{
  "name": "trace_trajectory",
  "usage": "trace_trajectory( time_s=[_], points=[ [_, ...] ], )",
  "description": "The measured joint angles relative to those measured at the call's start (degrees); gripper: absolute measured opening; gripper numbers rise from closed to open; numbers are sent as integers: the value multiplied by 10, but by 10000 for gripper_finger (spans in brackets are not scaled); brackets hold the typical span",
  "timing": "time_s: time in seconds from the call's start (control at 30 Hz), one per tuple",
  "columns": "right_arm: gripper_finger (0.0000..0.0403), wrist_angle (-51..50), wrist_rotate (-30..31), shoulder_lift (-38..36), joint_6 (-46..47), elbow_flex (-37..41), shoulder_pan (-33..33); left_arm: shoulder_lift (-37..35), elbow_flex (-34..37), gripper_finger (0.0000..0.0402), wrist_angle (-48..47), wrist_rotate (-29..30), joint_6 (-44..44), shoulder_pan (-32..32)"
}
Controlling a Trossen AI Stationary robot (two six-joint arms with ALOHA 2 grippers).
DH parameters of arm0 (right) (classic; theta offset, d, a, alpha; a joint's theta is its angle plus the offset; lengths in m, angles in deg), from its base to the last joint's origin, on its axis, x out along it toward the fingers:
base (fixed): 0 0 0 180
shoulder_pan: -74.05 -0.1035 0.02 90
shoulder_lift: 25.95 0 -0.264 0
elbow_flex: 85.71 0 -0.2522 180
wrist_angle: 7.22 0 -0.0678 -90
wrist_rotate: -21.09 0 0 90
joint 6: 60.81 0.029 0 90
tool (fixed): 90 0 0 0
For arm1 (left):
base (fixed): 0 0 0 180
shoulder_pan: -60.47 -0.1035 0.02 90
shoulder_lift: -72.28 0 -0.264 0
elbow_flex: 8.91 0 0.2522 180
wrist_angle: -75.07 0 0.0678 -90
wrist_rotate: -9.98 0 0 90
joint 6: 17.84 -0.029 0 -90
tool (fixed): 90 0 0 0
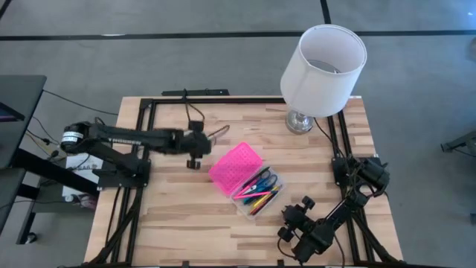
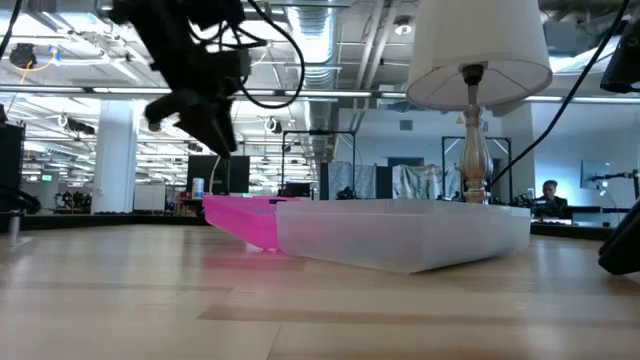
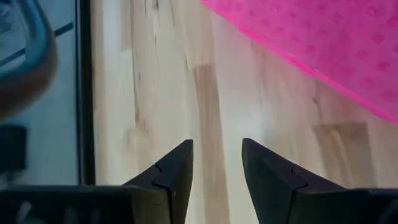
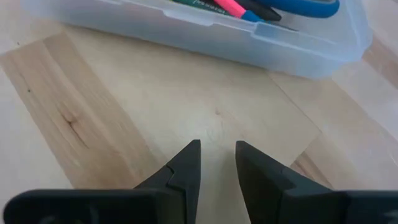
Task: Pick & place school supplies into a supply box
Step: Close the pink supply box
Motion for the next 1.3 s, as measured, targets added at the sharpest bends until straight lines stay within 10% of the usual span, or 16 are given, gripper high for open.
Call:
trace_trajectory(
  time_s=[0.47,1.3],
  points=[
    [95,49,16,-5,-26,29,37,103,0,132,73,-235,-152,-196],
    [70,184,51,-6,-137,88,81,211,0,132,160,-411,-185,-215]
  ],
)
